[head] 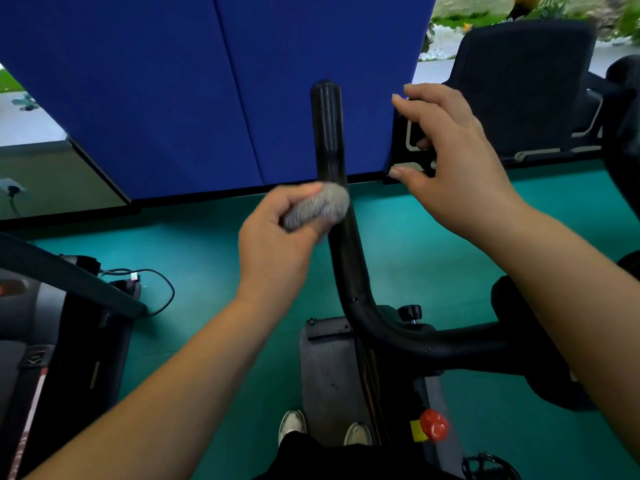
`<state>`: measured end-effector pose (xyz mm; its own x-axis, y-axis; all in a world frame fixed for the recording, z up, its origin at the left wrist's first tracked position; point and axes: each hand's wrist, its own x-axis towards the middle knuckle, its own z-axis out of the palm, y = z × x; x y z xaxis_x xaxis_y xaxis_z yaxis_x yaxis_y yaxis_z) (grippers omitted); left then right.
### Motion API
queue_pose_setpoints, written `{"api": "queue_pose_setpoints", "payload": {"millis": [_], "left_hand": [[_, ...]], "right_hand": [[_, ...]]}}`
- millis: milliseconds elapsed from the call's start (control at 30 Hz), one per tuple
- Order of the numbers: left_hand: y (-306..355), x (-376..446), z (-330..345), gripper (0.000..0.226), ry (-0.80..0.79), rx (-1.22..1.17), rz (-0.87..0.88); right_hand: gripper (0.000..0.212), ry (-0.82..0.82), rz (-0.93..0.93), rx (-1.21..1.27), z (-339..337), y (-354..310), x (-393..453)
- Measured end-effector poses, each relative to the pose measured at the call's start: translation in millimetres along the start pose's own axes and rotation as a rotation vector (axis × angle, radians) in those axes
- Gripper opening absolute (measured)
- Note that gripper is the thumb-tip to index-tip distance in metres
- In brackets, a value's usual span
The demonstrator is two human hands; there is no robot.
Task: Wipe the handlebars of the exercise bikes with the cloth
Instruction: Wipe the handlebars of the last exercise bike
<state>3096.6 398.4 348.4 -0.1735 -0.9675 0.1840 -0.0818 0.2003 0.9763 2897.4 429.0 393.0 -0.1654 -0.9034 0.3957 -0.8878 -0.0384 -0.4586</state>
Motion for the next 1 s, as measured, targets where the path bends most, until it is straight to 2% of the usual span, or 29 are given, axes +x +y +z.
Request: {"api": "queue_pose_setpoints", "payload": {"millis": [100, 200, 333, 567, 733, 900, 1000], "left_hand": [[1, 21, 8, 0.023, 0.029, -0.096, 0.014], [-14, -6, 7, 0.024, 0.086, -0.100, -0.013], [-24, -44, 5, 0.020, 0.112, -0.322, -0.208], [-17, 5, 16, 0.006, 0.119, -0.740, -0.576], [-26, -39, 15, 0.006, 0.026, -0.883, -0.826], [-24, 8, 17, 0.017, 0.029, -0.945, -0.795], [-26, 9, 16, 0.021, -0.002, -0.933, -0.802]], "right_hand": [[0.068, 0.001, 0.003, -0.002, -1, 2, 0], [0.068, 0.004, 0.002, 0.001, 0, 2, 0], [0.067, 0.027, 0.001, -0.016, 2, 2, 0], [0.067, 0.022, 0.014, -0.013, 2, 1, 0], [0.066, 0.037, 0.012, -0.008, 3, 1, 0], [0.065, 0.028, 0.014, -0.008, 1, 0, 0], [0.064, 0.032, 0.005, -0.010, 2, 1, 0]]}}
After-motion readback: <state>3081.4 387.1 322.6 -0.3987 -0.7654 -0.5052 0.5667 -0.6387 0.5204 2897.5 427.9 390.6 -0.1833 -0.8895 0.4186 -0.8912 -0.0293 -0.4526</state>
